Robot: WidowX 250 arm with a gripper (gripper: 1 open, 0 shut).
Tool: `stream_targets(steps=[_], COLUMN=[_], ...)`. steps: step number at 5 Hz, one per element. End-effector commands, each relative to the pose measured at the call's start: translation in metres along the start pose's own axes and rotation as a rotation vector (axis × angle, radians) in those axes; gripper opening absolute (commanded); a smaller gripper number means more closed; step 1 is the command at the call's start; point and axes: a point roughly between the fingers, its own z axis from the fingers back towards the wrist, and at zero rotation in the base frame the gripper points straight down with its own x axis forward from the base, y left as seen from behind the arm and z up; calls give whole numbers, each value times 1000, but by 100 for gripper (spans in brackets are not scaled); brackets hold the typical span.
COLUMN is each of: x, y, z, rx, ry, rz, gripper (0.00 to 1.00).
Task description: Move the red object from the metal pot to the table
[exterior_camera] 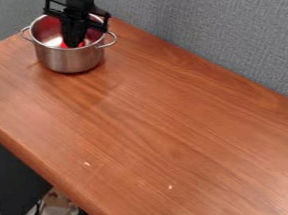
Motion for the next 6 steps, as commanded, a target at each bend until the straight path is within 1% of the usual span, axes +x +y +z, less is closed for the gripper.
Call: stream_targets(steps=[1, 2, 3, 4, 5, 6], x=[-5, -9, -15, -22, -24, -22], y=[-1, -5, -11, -18, -20, -17], z=[41, 62, 88, 108, 113, 103], rx=[-13, -35, -65, -89, -88, -73], ry=[-88, -124, -169, -203, -208, -191], rz=[-11, -20, -41, -67, -81, -75], gripper=[0, 0, 0, 0, 100, 100])
